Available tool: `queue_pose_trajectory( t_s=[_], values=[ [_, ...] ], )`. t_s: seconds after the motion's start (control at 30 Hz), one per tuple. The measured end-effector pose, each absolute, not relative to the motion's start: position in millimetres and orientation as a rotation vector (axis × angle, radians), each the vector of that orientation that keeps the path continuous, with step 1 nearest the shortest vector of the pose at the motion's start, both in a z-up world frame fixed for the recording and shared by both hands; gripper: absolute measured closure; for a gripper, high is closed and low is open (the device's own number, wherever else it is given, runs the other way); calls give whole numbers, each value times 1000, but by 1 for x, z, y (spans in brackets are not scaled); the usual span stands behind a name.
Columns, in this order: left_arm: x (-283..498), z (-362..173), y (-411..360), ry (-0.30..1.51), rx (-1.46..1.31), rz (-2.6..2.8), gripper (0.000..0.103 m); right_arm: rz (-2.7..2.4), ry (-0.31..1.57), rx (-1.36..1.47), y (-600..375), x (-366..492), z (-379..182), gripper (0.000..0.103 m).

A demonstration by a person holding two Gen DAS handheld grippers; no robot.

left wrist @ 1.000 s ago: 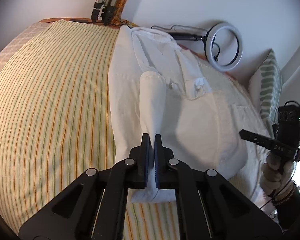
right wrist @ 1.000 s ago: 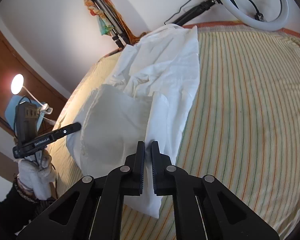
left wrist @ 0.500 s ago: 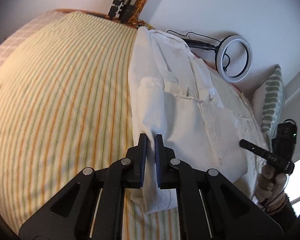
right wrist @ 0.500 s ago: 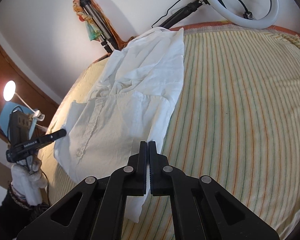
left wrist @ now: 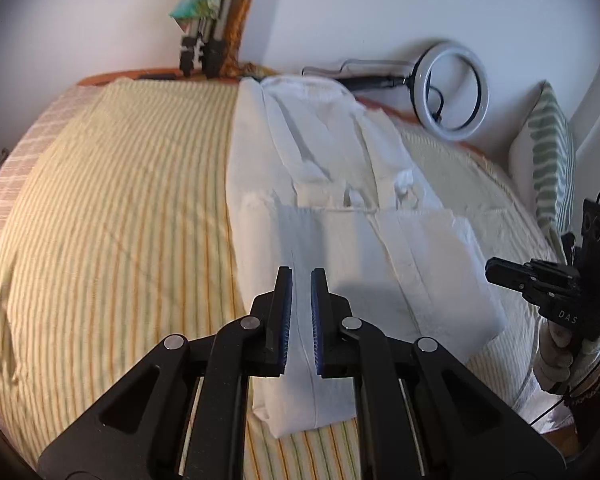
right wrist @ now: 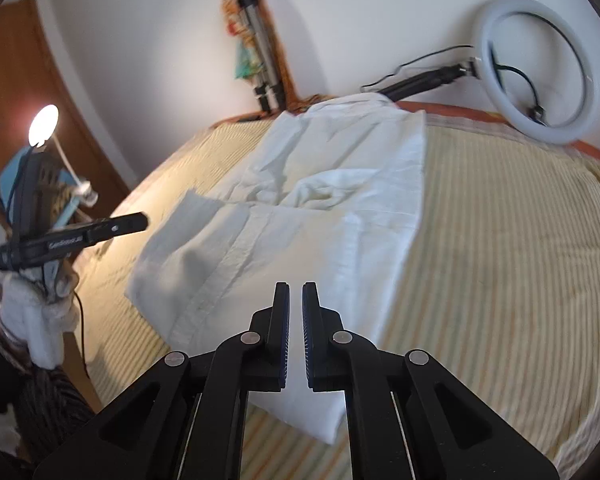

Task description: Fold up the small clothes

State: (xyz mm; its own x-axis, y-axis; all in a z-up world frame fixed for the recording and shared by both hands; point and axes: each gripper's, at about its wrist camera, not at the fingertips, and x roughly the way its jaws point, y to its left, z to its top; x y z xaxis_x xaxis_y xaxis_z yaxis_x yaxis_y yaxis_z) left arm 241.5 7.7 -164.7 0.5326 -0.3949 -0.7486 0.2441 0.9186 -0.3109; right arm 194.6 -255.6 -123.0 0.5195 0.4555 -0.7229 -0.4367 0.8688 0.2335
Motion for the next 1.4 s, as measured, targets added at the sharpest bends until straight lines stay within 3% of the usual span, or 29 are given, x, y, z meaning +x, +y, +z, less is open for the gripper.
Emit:
queue_pose_trajectory(
  t_s=[0.1,0.3,0.57,0.63,0.7,0.9,1.3,1.4],
  values=[
    [258,-174,2,974,-148,-360,97,534,923,-20,-239,210,-135,88],
    [279,-194,6,1015,-30,-311,97,479,1034,36,-248,232,-156,88],
    [321,-159,41,949,-82,-282,96,502,1033,79,-269,248,-120,87],
    [335,-150,44,932,-95,-287,91,477,993,60,-277,260,-107,84],
    [349,-144,46,922,-127,-306,66,454,960,67,-285,277,-98,78],
    [409,-149,46,950,-240,-351,64,420,921,153,-300,328,-92,54],
    [493,-194,17,1053,-267,-382,64,371,929,368,-321,443,-146,54],
    [507,-201,13,1065,-287,-388,64,383,934,379,-318,459,-156,61]
  ],
)
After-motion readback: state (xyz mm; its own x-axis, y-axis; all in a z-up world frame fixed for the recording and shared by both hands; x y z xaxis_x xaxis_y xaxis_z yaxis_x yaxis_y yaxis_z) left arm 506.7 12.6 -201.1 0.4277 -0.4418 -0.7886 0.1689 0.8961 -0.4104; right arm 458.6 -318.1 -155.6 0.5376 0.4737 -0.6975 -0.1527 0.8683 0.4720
